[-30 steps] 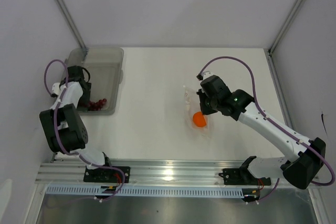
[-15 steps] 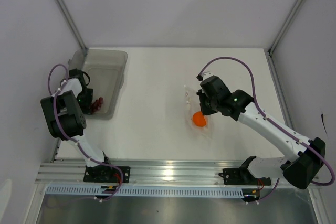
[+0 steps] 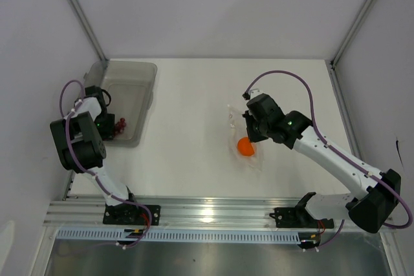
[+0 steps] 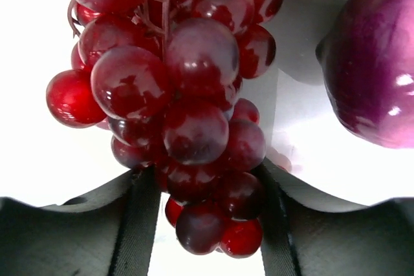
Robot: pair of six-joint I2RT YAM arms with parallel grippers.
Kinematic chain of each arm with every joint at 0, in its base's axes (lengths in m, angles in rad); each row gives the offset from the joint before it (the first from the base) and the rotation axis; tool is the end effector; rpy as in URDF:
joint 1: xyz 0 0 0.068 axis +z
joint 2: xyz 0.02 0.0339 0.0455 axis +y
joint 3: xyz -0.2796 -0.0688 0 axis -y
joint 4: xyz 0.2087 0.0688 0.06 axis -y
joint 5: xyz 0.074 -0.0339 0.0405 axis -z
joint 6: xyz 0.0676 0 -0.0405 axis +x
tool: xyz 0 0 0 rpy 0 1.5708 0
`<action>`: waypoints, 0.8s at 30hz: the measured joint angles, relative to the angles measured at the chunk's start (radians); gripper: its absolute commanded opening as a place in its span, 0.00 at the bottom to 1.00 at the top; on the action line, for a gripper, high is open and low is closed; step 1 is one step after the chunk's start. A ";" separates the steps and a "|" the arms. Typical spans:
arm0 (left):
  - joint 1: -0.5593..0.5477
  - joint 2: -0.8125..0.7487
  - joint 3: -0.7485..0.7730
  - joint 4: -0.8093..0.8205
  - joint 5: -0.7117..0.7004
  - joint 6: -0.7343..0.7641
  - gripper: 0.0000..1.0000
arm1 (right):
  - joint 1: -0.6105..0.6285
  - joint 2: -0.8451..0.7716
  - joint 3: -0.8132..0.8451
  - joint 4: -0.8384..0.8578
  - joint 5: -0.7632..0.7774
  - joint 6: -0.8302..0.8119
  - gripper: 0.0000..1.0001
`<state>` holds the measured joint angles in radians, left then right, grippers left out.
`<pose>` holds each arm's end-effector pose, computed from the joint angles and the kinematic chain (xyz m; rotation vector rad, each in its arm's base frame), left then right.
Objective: Place the food in the zip-top bag and seal the zipper
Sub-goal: Pick up the fake fruit from the bin.
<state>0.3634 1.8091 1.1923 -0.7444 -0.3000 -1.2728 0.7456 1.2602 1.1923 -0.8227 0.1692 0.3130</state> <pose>0.2918 0.1323 0.1779 -2.0831 1.8899 0.2519 0.1806 0.1513 0.3161 -0.4559 2.4188 0.2595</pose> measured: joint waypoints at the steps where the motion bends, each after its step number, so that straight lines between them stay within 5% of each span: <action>1: 0.000 -0.002 -0.001 0.001 0.001 0.000 0.55 | 0.000 0.000 0.000 0.000 0.001 0.000 0.00; 24: -0.006 -0.272 -0.053 0.002 0.080 0.055 0.31 | 0.000 -0.010 -0.001 -0.001 0.007 0.027 0.00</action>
<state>0.3569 1.5375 1.1389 -0.7422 -0.2199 -1.2182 0.7456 1.2507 1.1915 -0.8238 0.1761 0.3397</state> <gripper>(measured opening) 0.411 0.003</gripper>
